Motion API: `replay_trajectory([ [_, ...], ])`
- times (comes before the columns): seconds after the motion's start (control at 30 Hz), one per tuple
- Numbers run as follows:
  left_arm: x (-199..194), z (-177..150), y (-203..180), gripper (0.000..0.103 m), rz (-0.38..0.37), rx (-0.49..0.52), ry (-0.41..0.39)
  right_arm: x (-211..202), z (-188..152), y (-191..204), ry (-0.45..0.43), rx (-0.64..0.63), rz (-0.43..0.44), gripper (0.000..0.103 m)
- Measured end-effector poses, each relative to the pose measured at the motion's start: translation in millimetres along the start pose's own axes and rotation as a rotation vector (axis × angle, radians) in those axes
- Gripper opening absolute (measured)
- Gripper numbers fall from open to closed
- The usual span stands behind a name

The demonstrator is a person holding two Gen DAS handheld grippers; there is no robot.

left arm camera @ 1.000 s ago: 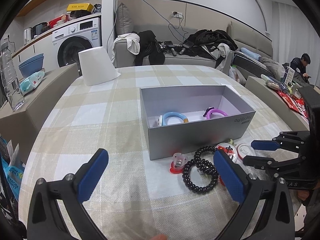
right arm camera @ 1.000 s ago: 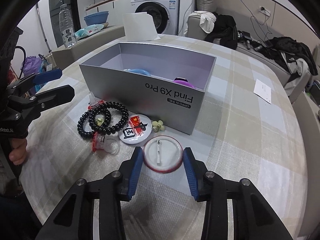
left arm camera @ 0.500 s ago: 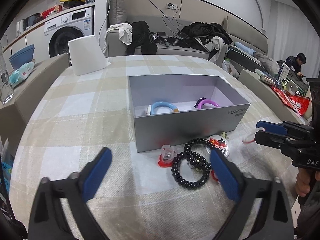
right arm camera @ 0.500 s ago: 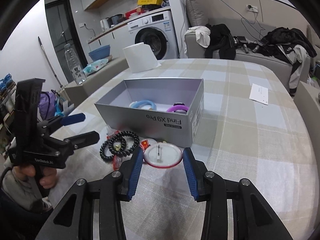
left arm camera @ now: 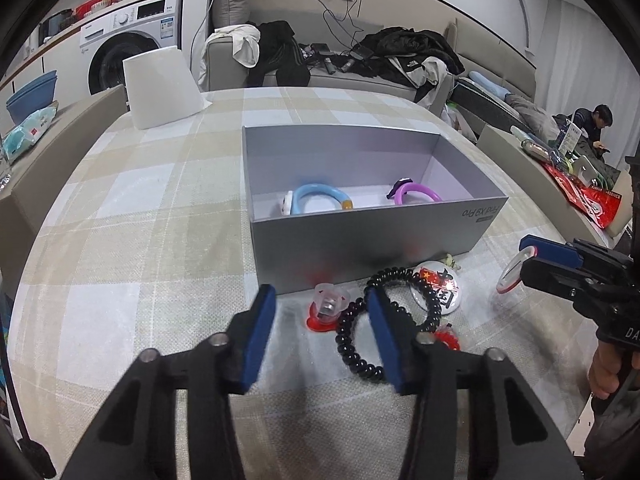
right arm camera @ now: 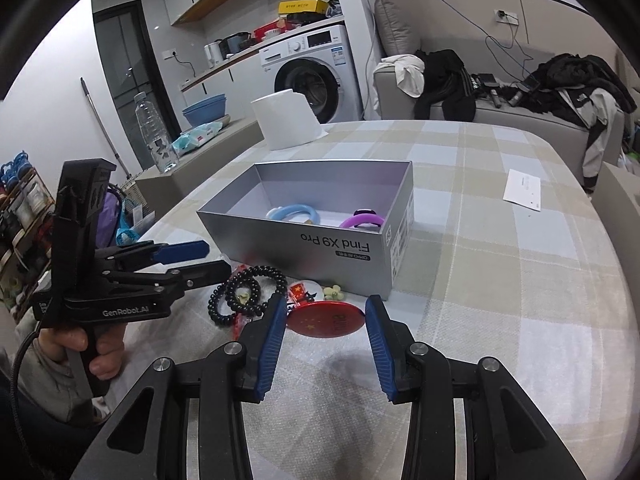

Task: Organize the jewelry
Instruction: 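Grasp the clear red-tinted charm with left tool while right tool grasps the red disc, then lift and carry the charm with left tool and red disc with right tool over the box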

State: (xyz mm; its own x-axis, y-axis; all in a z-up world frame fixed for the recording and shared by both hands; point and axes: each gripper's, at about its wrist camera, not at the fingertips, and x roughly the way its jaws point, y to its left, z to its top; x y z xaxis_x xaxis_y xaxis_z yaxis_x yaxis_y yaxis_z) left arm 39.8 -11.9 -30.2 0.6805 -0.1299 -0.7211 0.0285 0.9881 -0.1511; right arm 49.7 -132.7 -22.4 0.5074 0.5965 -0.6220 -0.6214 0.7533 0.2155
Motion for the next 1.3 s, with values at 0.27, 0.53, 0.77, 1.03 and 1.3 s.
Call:
replay_trajectory([
  [0.27,0,-2,0,0.015,-0.029,0.000,0.012,0,0,0,-0.002,-0.002,0.004,0.039],
  [0.53,-5,-2,-2,0.015,-0.033,0.007,-0.008,-2,0,-1,-0.006,0.000,0.001,0.039],
  [0.77,-15,-1,-4,0.015,-0.023,0.024,-0.047,-5,2,-2,-0.025,0.005,0.002,0.039],
  [1.03,-37,5,2,0.015,-0.029,0.012,-0.137,-13,7,2,-0.062,0.000,-0.001,0.039],
  [1.3,-54,16,-3,0.015,-0.023,0.034,-0.253,-31,20,9,-0.162,0.009,0.009,0.039],
])
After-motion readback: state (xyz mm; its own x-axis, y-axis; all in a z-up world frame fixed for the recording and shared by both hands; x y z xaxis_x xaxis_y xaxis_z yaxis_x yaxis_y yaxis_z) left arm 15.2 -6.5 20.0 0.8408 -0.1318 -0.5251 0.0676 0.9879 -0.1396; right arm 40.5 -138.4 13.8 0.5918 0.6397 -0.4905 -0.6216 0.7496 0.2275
